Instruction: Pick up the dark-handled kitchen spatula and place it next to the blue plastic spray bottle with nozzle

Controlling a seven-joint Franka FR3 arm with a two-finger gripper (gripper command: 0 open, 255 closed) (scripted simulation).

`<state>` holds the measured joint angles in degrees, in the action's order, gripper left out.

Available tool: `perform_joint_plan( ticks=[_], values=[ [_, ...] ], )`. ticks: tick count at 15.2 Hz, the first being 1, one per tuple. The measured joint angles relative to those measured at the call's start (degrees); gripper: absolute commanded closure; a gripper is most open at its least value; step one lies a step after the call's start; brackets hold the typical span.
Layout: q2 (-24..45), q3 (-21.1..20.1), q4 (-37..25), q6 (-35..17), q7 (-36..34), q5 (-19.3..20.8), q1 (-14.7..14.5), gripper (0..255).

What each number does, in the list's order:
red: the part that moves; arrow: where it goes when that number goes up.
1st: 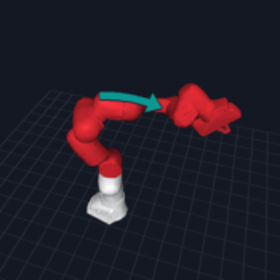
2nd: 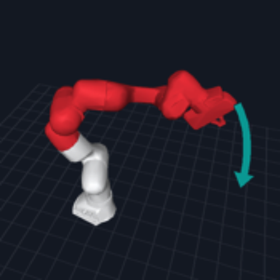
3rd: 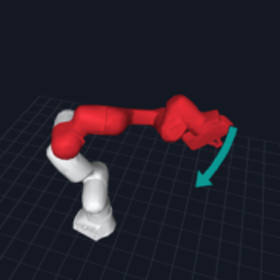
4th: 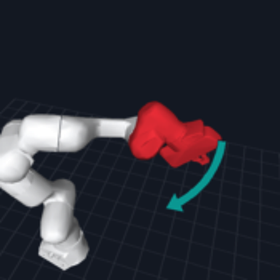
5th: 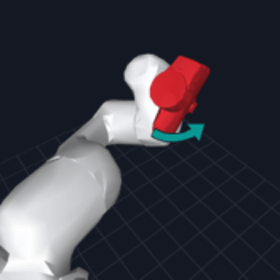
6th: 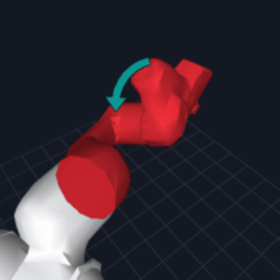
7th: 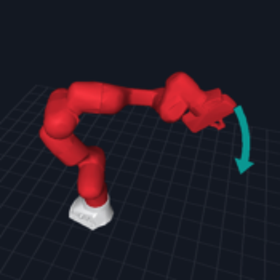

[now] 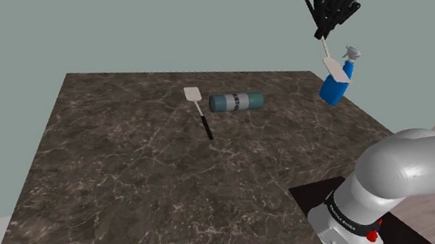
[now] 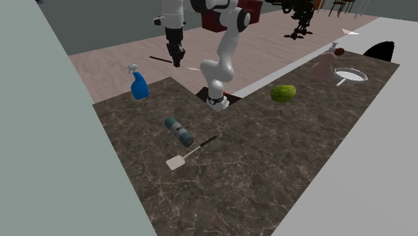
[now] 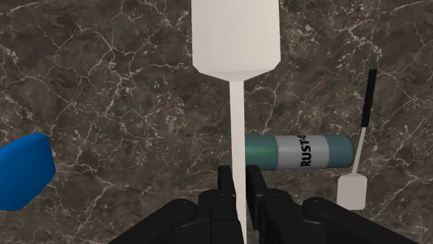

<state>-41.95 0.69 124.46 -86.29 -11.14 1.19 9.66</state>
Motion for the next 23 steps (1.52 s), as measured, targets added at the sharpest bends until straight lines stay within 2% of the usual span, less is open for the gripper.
perform_joint_plan(
  ticks=[4,13,23],
  values=[
    [-2.46,4.95,1.36,0.91,5.48,3.13,1.45,255],
    [-4.30,15.89,0.32,2.52,17.45,10.40,4.35,255],
    [0.50,29.72,-6.62,1.66,31.66,17.21,5.48,255]
  ],
)
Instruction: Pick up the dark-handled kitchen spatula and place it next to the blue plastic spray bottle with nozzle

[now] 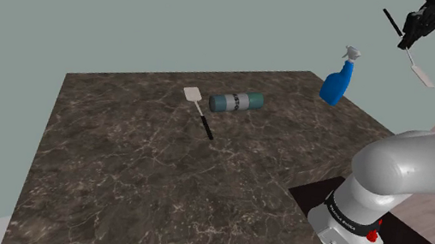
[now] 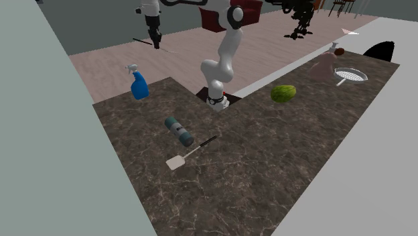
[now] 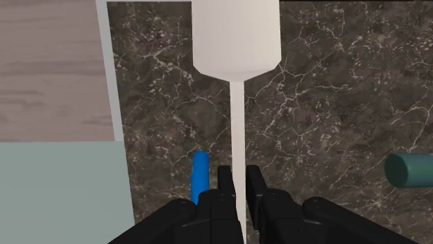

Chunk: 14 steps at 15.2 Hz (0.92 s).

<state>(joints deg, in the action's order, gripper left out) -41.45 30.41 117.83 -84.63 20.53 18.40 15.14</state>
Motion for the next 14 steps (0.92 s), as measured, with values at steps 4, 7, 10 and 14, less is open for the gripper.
perform_joint_plan(
  ticks=[4,7,10,14],
  values=[
    [4.15,6.65,-5.26,-0.62,6.23,1.44,-0.96,255],
    [4.24,8.10,-4.58,-1.79,7.38,2.06,-0.87,255],
    [3.16,8.40,-1.81,-3.57,7.25,2.74,-0.34,255],
    [2.29,8.96,1.62,-6.19,6.90,3.46,0.10,255]
  ],
)
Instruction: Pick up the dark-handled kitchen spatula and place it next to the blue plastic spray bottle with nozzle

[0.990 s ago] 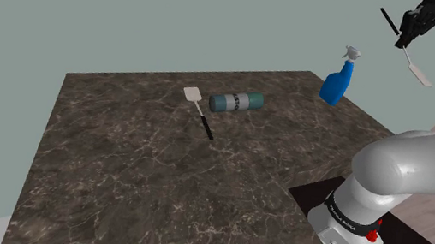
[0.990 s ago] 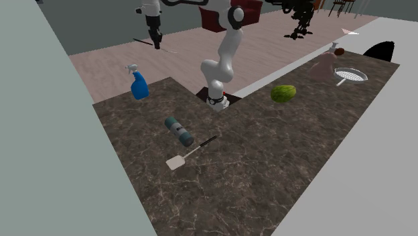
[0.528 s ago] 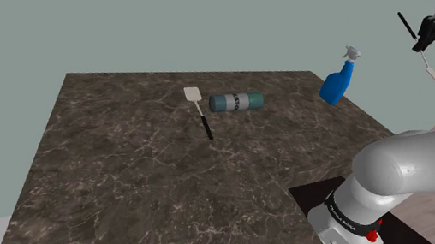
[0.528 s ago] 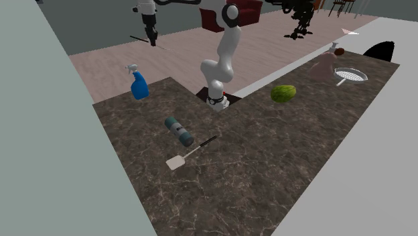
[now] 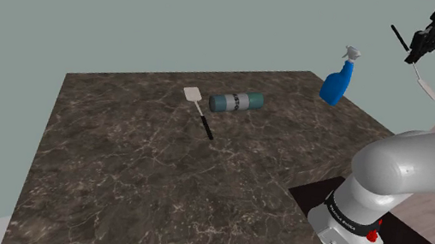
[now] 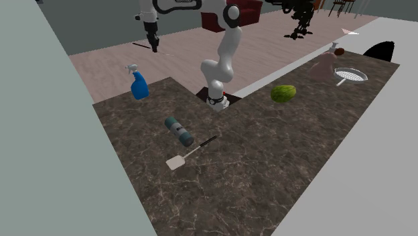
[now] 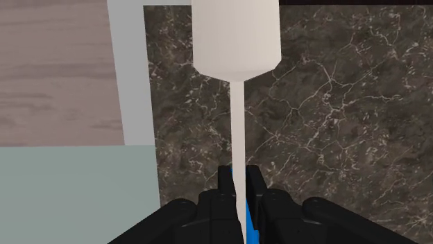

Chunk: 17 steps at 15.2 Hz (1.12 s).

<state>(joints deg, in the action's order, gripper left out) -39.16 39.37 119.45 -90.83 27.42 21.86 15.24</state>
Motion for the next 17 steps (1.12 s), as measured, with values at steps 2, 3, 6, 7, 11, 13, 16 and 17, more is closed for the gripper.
perform_joint_plan(
  ticks=[2,3,6,7,11,13,16,17],
  values=[
    [-0.32,0.42,1.85,-1.57,-0.18,0.39,0.17,255],
    [-0.51,0.58,2.65,-2.20,-0.26,0.58,0.28,255],
    [-1.11,1.21,5.30,-4.33,-0.41,1.27,0.68,255],
    [-1.28,1.46,6.08,-4.99,-0.42,1.50,0.81,255],
    [-1.72,2.23,9.29,-7.78,-0.82,2.28,1.16,255],
    [-1.65,2.83,10.61,-9.23,-0.91,2.64,1.19,255],
    [-1.79,3.68,12.79,-11.36,-1.01,3.32,1.45,255],
    [-1.82,4.01,13.42,-12.01,-0.97,3.57,1.55,255]
  ],
)
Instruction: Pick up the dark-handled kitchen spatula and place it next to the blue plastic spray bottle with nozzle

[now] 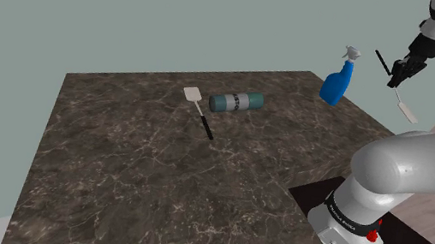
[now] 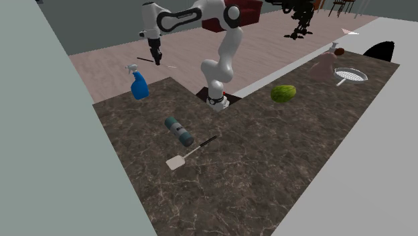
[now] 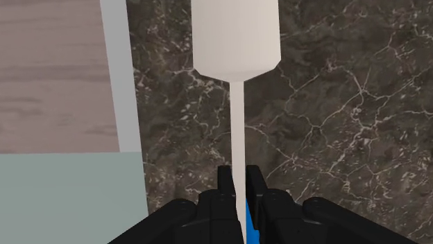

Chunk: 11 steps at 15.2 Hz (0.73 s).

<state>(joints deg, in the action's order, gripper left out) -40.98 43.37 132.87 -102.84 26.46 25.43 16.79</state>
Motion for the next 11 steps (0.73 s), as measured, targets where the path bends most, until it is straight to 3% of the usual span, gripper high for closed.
perform_joint_plan(
  ticks=[11],
  values=[
    [1.22,3.92,7.09,-8.58,-0.42,2.41,0.18,255]
  ],
)
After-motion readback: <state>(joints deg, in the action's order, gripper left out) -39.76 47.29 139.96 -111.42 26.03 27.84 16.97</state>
